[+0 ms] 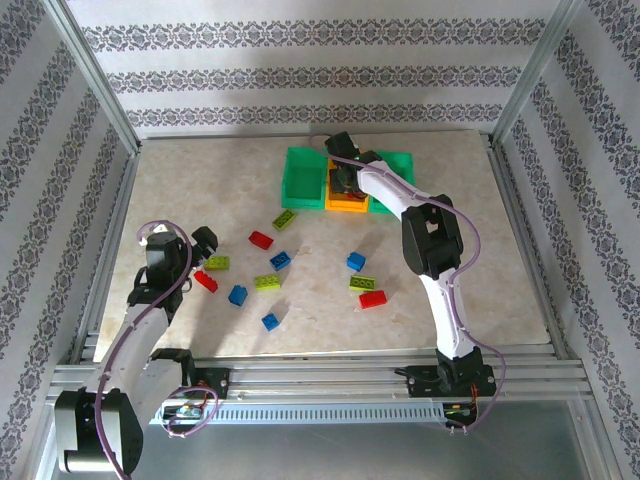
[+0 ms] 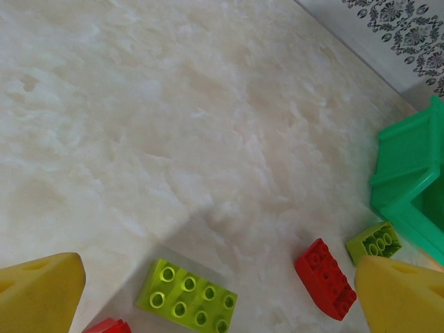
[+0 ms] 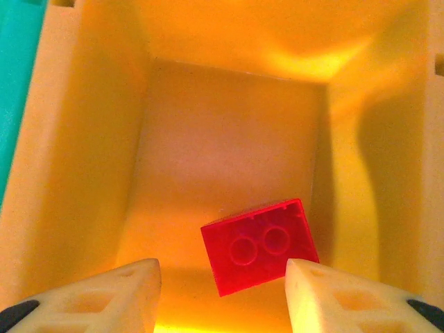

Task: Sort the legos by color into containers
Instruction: Place the lego in the container, then pick up the lego from the bottom-center of the table.

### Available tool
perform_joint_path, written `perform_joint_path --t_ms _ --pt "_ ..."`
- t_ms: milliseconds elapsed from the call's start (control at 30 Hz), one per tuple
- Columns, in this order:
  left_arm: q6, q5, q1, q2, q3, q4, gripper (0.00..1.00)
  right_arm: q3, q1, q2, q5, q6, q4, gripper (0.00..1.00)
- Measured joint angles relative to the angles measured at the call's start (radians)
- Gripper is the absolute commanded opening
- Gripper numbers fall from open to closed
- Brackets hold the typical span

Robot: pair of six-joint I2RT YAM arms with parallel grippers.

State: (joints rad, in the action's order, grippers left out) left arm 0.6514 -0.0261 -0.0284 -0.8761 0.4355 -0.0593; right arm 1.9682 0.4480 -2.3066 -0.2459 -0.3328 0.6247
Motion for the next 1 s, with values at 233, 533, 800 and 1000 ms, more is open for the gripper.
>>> perform_joint_path --t_ms 233,533,800,1000 --pt "-0.001 0.0 0.0 0.0 0.0 0.0 1.0 -0.062 0.047 0.116 -0.001 -0.001 0.008 0.58" --pt "-0.004 0.0 0.0 0.0 -0.003 0.004 1.0 -0.345 0.095 0.394 0.001 -0.071 -0.032 0.71" --pt "-0.004 0.001 0.0 0.0 -0.011 0.013 1.0 -0.675 0.133 0.606 -0.008 -0.159 -0.039 0.8" --pt "-0.003 0.004 0.0 -0.013 -0.012 0.022 1.0 -0.861 0.146 0.793 -0.007 -0.226 0.002 0.98"
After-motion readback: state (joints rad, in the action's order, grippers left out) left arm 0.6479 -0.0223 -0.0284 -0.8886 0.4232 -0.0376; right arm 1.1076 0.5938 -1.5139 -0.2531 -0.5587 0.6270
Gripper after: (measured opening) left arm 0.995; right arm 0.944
